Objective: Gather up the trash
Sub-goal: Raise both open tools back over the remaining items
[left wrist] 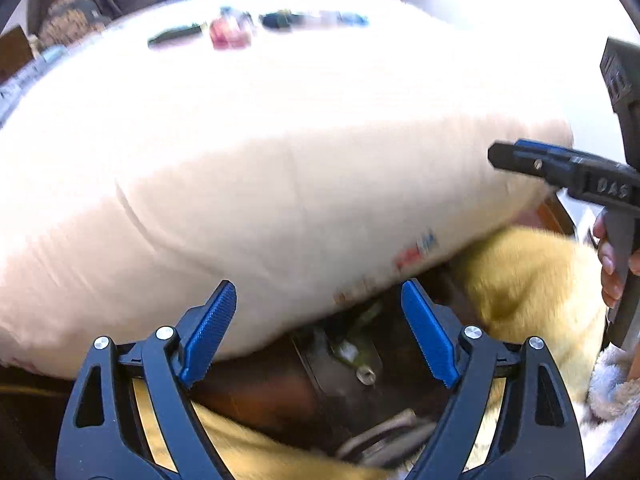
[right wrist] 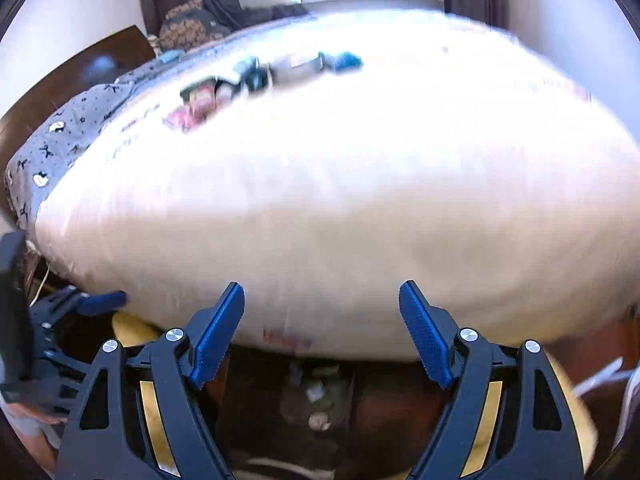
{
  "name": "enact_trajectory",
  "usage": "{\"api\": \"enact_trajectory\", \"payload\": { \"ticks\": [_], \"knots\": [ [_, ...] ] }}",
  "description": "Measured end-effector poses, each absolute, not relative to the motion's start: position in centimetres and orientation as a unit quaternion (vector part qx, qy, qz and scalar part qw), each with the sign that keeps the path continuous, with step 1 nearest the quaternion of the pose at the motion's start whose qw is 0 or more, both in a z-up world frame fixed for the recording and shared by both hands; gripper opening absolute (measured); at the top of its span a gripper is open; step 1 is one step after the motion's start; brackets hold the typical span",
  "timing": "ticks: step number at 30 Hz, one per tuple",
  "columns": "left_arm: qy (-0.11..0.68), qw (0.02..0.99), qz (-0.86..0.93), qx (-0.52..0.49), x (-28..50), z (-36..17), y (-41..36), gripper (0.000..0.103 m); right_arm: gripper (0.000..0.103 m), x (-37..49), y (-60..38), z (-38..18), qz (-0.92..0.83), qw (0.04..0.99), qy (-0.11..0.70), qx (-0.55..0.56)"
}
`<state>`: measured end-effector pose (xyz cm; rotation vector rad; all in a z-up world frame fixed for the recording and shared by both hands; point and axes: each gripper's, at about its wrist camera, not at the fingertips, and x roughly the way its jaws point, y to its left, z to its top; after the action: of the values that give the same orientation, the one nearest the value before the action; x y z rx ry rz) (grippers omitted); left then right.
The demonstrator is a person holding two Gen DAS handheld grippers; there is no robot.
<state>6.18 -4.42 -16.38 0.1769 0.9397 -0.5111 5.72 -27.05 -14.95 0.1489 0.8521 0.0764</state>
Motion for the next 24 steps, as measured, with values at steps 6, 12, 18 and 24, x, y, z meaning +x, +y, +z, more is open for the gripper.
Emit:
{"api": "enact_trajectory", "payload": {
  "ticks": [6, 12, 18, 24],
  "knots": [
    [0.402, 0.89, -0.204, 0.075, 10.6, -12.6, -3.2, 0.08, 0.08, 11.0, -27.4, -12.7, 0.041, 0.922, 0.381, 0.06],
    [0.382, 0.903, -0.185, 0.065, 15.4, -11.0, -3.6, 0.08, 0.08, 17.1, -27.8, -11.7, 0.007, 0.924, 0.381, 0.028],
    [0.397, 0.901, -0.172, 0.038, 20.4, -11.7, -4.3, 0.079, 0.08, 21.8, -28.8, -13.0, -0.021, 0.913, 0.406, 0.022],
    [0.408, 0.896, -0.171, 0.043, 24.1, -12.5, -6.0, 0.078, 0.075, 25.4, -29.3, -13.5, -0.035, 0.912, 0.409, 0.012]
  ]
}}
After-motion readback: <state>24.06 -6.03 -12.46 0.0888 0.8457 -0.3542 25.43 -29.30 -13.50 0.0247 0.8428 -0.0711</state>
